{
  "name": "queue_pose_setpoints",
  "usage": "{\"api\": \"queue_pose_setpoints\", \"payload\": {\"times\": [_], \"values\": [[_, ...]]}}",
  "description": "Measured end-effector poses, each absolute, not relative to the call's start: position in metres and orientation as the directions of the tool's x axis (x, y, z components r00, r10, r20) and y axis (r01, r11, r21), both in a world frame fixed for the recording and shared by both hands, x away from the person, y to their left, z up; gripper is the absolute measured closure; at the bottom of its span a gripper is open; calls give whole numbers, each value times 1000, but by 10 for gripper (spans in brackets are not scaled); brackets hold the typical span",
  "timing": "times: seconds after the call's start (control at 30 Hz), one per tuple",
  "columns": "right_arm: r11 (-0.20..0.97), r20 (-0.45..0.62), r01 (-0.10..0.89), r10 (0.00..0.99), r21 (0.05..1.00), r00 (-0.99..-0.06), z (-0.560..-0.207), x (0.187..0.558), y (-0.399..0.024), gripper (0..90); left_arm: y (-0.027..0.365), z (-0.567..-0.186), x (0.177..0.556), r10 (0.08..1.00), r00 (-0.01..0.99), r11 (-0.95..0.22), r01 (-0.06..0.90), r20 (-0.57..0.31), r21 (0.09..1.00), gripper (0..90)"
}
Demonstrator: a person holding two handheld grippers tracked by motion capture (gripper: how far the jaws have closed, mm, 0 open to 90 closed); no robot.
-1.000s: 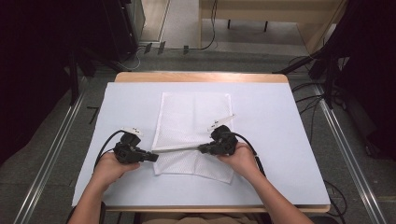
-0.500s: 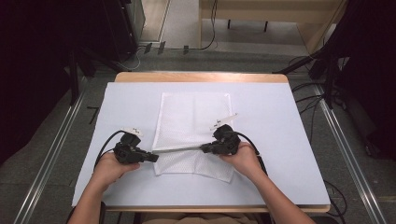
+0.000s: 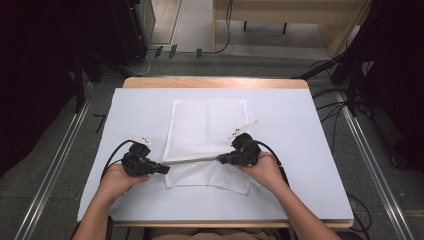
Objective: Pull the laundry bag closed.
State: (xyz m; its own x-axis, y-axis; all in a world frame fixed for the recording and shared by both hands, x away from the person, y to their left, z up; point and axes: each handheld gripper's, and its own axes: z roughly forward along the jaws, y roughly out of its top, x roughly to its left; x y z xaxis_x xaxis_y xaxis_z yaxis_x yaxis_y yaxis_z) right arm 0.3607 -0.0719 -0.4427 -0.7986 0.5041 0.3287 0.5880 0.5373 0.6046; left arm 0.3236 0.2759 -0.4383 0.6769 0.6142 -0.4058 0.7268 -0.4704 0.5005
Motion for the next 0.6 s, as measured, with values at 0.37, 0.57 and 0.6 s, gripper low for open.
{"api": "queue_pose_setpoints", "payload": {"times": [0.37,0.57,0.6], "values": [[532,323,584,506,613,-800,-442,357,-88,882,275,-439,324,609,680,-478,726,-409,495,879],[530,334,592,506,607,-795,-443,355,-94,883,275,-439,324,605,685,-485,721,-405,495,878],[530,336,592,504,606,-796,-443,355,-94,882,275,-440,323,608,684,-482,722,-404,497,879]]}}
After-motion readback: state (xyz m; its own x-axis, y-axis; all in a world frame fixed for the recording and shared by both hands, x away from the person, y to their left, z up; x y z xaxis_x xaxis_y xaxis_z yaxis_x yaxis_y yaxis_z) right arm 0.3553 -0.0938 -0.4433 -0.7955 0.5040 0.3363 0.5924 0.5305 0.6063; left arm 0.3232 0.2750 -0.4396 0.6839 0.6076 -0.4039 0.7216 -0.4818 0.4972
